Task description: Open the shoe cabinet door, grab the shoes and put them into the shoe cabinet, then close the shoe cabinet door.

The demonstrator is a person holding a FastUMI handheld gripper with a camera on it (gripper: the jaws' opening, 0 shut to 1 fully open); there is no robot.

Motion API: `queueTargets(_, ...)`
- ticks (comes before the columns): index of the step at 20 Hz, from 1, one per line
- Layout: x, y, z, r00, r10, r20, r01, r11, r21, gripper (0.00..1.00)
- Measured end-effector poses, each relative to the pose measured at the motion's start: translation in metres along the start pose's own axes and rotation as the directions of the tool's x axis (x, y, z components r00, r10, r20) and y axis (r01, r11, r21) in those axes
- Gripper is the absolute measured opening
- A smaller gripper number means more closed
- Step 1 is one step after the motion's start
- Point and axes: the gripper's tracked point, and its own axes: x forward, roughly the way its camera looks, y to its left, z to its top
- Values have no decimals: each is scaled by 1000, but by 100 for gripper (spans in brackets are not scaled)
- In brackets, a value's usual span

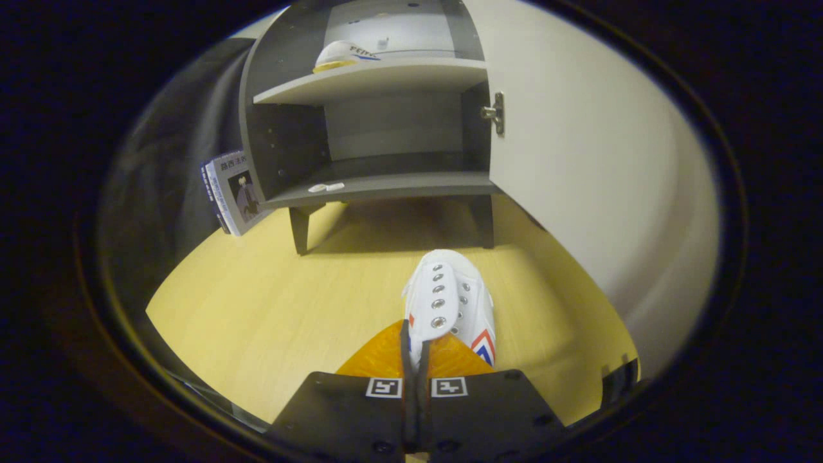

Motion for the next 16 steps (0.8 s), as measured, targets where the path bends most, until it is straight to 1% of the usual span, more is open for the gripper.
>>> queueTargets(6,-24,26,79,993,33,115,-28,999,-47,2)
queueTargets(9,-44,35,123,982,30,186,-19,998,-58,2)
queueTargets(12,-59,38,168,967,8,253,9,998,-66,2)
queueTargets(16,-77,36,226,942,-24,335,37,999,-34,2)
